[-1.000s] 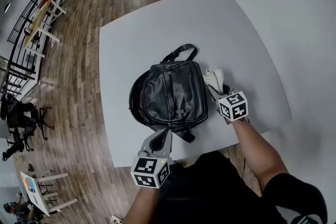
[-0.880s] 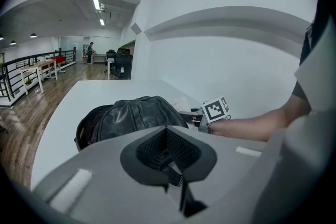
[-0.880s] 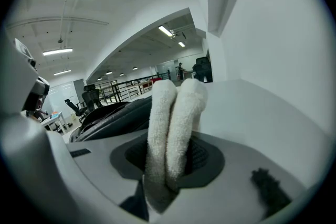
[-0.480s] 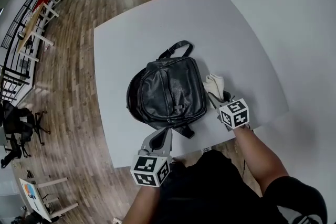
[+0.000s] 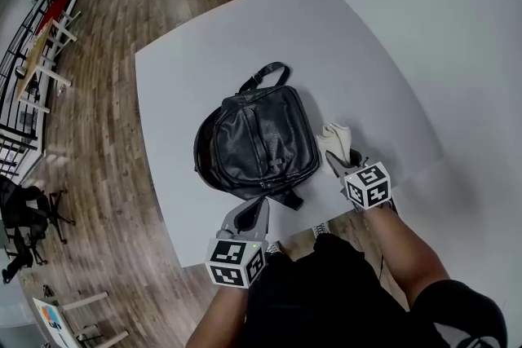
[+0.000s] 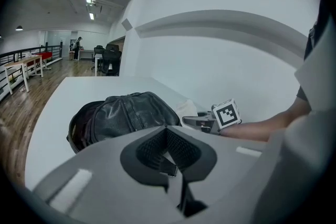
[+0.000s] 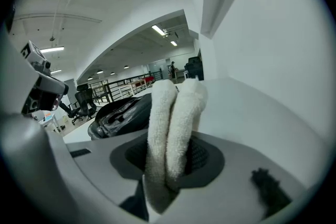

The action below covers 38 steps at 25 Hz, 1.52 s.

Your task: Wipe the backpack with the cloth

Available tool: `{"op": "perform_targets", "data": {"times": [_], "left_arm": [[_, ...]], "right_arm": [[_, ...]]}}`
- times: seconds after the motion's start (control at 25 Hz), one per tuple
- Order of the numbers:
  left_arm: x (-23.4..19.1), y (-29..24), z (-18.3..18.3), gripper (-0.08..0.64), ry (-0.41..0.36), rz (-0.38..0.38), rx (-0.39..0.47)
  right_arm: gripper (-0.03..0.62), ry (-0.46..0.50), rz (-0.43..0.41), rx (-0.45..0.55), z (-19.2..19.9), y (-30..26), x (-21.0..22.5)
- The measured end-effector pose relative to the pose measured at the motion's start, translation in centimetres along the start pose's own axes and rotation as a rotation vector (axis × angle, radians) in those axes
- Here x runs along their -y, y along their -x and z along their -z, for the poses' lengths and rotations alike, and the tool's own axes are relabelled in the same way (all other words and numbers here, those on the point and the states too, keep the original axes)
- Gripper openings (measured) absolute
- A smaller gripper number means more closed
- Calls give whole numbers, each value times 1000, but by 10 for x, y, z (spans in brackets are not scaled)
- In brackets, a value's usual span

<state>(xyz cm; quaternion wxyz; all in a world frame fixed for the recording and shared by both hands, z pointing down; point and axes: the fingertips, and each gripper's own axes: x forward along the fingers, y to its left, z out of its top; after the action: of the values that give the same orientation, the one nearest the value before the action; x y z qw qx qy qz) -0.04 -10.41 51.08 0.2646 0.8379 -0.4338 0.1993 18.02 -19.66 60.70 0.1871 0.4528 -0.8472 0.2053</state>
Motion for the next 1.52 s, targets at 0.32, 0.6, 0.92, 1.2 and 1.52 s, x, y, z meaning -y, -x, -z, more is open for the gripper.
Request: {"op": "perform_targets", "data": {"times": [0.32,0.6,0.92,1.2,1.52], "left_arm": [[-2,9,1,8,-63,80,-4],[-10,17,0,8,-73,139,10],[-24,26,1,8,-76,174,22],[-44,37,-5,8,-52,158,44],[-65,37,-3,8,-14,124,84]], "right_arm": [[129,-21,77,17,1,24,-19],[129,-20,140,23,-2,38,-38],[129,16,184,9,-8,44,-64],[129,39,183,-17,-12,41,-84],[129,46,232,-43,-31,49,-70]]}}
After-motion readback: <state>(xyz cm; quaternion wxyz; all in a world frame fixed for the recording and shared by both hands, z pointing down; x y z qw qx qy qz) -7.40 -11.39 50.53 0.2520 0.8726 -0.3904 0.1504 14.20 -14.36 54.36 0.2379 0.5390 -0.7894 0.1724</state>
